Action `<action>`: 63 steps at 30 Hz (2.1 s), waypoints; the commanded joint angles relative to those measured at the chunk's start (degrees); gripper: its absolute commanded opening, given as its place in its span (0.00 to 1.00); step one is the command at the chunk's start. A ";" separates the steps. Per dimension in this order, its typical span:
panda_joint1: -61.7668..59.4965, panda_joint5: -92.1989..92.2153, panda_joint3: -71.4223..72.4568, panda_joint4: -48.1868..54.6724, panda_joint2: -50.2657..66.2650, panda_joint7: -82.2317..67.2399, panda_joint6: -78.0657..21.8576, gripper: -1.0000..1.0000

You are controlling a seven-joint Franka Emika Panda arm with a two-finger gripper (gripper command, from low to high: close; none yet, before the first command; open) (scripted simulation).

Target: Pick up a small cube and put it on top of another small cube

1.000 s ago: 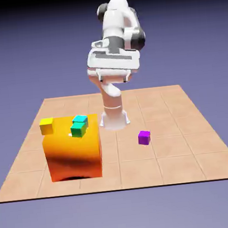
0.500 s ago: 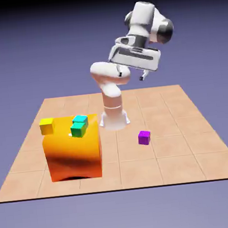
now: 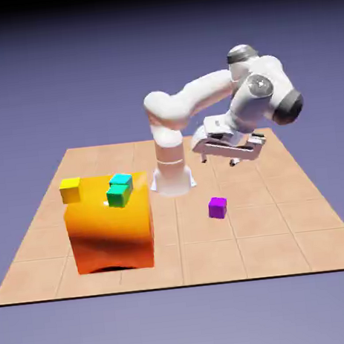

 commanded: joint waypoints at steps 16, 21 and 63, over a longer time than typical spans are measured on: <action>-27.23 17.10 29.46 12.28 -17.83 -10.64 -39.50 0.50; -19.68 23.36 34.23 5.77 -17.63 -8.11 -37.93 0.50; 37.60 -49.26 -46.04 10.36 45.36 -11.19 -12.23 0.00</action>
